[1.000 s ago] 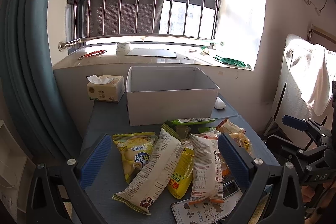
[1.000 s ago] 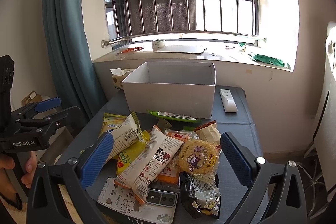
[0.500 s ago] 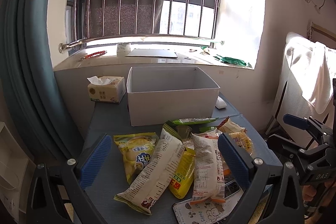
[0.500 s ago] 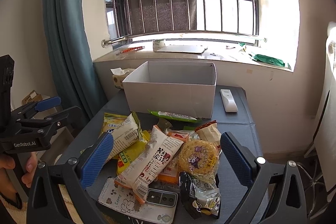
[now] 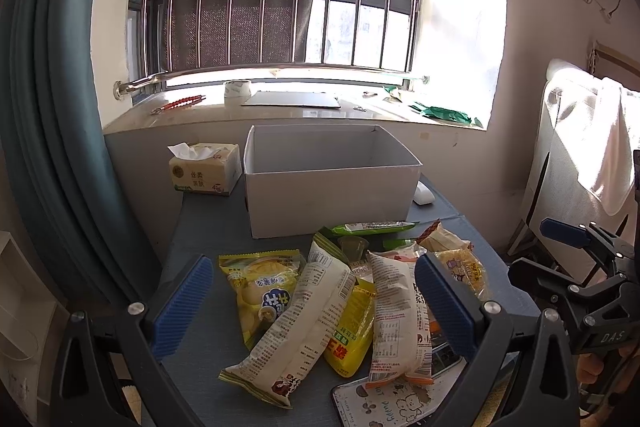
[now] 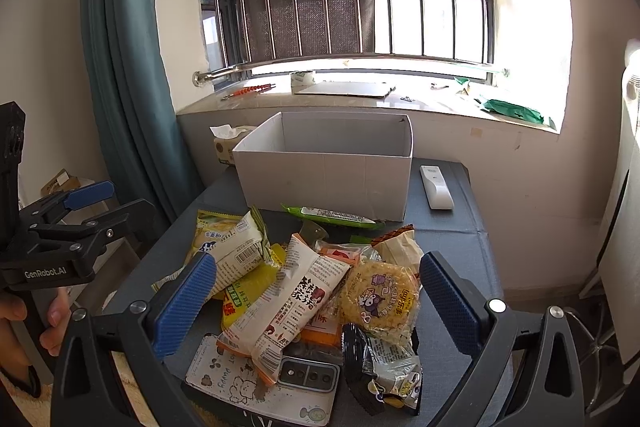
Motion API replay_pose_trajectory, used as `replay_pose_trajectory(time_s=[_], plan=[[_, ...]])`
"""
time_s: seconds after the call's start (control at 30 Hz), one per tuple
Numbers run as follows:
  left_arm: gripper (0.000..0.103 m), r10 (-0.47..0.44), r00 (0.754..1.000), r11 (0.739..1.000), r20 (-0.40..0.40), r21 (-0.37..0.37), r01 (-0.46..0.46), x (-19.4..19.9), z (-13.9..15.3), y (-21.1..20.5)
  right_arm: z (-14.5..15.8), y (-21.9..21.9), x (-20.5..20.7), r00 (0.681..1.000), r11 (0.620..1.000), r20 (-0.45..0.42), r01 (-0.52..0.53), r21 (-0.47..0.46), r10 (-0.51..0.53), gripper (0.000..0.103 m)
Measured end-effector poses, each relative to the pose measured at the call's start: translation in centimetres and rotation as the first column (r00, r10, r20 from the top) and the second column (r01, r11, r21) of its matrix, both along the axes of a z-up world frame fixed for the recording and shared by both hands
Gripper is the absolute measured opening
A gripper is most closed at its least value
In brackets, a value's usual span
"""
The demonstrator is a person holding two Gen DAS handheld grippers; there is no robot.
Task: Organize snacks
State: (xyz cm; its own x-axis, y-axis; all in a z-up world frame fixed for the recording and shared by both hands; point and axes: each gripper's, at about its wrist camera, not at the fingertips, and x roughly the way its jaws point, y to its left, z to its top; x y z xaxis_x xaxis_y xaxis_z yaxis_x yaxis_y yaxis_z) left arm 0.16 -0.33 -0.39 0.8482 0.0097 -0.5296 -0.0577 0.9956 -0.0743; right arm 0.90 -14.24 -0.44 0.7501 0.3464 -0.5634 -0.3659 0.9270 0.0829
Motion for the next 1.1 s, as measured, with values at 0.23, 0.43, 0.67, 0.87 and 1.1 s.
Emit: replay_pose_trajectory(time_s=[0.23,0.43,0.67,0.87,1.1], plan=[[0.103,0.023,0.999,1.000,-0.028,-0.004,-0.023,-0.2,-1.1,1.0,-3.3,1.6,1.5,0.987,1.000,-0.159,-0.001,0.028,0.006,0.103],[0.103,0.029,0.999,1.000,-0.040,0.001,-0.029,-0.6,-1.6,2.0,-8.0,5.1,4.0,0.954,0.998,-0.293,-0.066,0.019,0.068,0.103],[0.103,0.041,0.997,0.999,-0.070,0.012,-0.041,-1.2,-3.3,3.1,-13.0,6.6,5.9,0.886,1.000,-0.463,-0.019,0.000,0.016,0.094],[0.103,0.047,0.994,0.999,-0.097,0.020,-0.045,-1.3,-4.4,3.9,-14.5,7.2,6.0,0.886,1.000,-0.463,-0.027,0.016,0.031,0.040],[0.103,-0.012,0.985,0.999,-0.174,0.033,0.017,-0.6,-6.4,4.0,-10.0,4.6,4.1,0.938,0.999,-0.346,-0.022,0.040,0.035,0.038]])
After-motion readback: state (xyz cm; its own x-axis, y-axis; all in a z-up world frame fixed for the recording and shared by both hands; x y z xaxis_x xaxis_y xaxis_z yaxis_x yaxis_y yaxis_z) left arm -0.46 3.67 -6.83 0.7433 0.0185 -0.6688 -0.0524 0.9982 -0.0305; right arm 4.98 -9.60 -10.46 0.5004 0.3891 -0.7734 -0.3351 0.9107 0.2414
